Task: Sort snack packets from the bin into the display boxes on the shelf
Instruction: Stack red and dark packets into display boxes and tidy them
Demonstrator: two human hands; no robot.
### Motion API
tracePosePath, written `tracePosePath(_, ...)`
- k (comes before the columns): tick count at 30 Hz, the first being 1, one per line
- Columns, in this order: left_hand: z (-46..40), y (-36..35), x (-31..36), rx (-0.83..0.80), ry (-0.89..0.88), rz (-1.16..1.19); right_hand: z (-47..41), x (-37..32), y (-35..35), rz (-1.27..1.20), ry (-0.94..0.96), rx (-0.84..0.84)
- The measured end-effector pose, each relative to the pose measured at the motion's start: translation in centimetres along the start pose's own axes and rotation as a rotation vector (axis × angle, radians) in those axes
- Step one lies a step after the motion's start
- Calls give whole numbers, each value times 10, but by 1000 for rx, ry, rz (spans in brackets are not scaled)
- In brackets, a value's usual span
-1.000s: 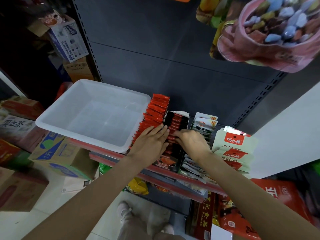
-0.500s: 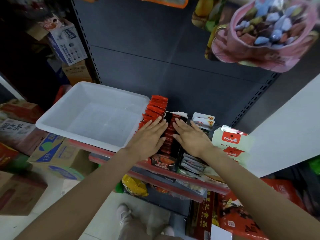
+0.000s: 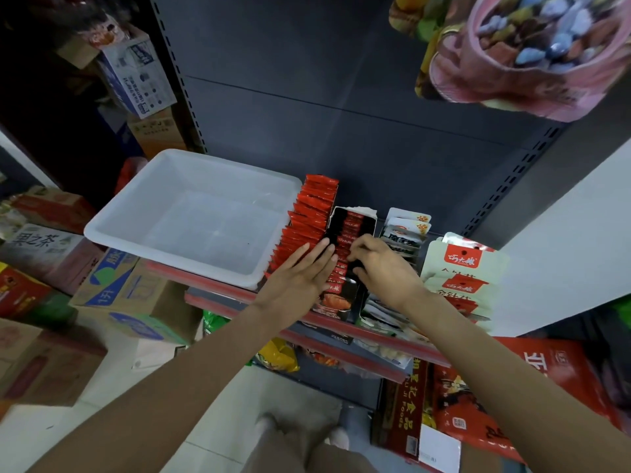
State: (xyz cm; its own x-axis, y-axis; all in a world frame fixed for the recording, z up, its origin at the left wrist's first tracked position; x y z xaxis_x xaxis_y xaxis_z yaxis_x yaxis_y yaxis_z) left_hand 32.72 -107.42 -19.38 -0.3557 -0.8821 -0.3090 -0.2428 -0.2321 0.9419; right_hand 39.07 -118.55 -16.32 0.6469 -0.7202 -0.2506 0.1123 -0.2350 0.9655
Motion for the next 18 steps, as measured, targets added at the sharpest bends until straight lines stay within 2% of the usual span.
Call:
tracePosePath(4, -8, 14, -6, 38, 12, 161, 11, 3, -1, -53, -102, -93)
tracePosePath(8, -17, 8, -16, -112, -15, 201, 3, 7, -1, 78, -195, -203)
tracePosePath(10, -26, 7, -20, -112, -11, 185, -7, 4, -3, 122, -221, -249)
tracePosePath(14, -26, -2, -20, -149, 23, 314, -14, -10, -15, 186, -216, -342)
tracePosePath(16, -23, -3, -21, -152, 13, 354, -13, -13, -9, 143, -218, -335)
tracePosePath(18, -20, -4, -23, -175, -4, 388, -17, -8, 6, 123, -217, -215)
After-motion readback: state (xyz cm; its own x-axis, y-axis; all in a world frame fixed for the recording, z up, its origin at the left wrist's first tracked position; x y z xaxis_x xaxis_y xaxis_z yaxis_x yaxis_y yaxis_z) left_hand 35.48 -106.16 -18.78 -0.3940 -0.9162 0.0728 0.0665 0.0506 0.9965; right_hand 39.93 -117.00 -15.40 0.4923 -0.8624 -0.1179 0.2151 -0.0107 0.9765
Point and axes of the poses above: each hand's wrist, its own z-axis away from the middle knuckle, its own y-axis out of the back of the hand, x = y × z, the point moved 6 cm from there along -z, towards the middle knuckle, and after that the axes turned 6 degrees about x, right-handed, at the moved point
